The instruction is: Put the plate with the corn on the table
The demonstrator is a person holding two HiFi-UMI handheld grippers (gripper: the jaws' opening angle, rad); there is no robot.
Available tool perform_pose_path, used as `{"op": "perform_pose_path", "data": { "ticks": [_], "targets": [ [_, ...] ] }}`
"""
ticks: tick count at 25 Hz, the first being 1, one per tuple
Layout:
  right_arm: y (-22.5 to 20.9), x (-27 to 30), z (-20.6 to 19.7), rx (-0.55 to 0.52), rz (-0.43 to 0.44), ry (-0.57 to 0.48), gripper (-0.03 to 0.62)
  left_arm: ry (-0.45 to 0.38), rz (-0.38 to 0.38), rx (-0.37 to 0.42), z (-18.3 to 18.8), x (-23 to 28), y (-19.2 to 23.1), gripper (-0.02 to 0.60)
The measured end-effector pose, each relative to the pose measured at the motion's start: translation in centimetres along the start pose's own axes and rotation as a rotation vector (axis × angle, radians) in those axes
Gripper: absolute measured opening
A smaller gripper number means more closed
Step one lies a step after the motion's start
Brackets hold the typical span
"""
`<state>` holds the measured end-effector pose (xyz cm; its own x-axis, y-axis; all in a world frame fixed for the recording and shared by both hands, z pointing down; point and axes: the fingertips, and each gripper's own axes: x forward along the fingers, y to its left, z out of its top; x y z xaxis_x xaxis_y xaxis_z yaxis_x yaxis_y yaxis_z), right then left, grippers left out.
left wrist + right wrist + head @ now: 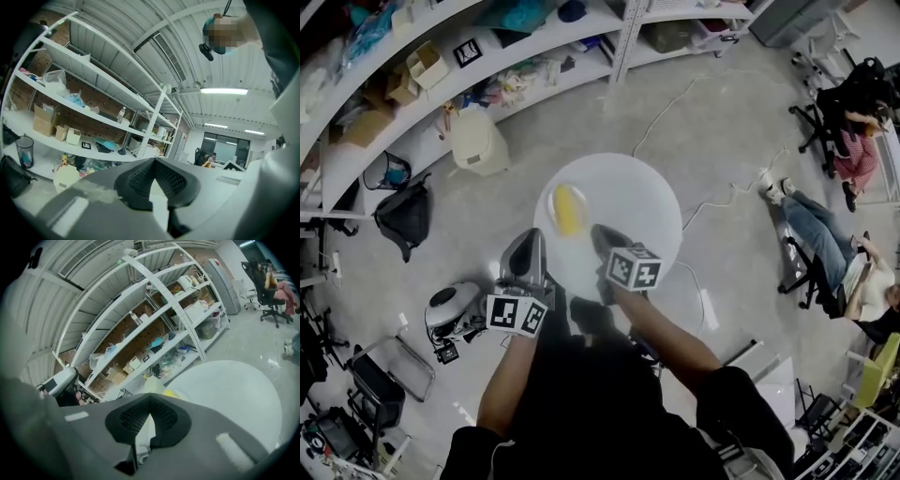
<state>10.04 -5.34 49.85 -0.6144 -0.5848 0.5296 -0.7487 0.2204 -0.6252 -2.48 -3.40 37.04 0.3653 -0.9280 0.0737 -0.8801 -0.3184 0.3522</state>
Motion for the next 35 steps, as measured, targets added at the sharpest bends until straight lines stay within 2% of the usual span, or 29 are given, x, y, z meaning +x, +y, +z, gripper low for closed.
{"op": "perform_pose_path", "data": {
  "ticks": [5, 17, 28, 35],
  "targets": [
    [2.7, -1.0, 0.7, -0.096, 0.029, -0.042, 0.009, -0.019, -0.008, 0.024, 1.8, -0.7, -0.8, 0.003],
    [8.0, -4.1, 2.4, -0.148, -0.032, -0.200, 0.009, -0.010, -0.089, 0.024, 3.2, -3.6, 0.0, 0.003],
    [12.2, -7.7, 0.9, -0.208, -0.059, -0.302, 0.009, 0.002, -0.161, 0.036, 3.8, -7.1, 0.1, 0.003],
    [12.7, -9.8, -0.4, -0.234, -0.081, -0.335, 0.009, -0.002, -0.203, 0.037, 3.4, -8.9, -0.9, 0.003]
  ]
}}
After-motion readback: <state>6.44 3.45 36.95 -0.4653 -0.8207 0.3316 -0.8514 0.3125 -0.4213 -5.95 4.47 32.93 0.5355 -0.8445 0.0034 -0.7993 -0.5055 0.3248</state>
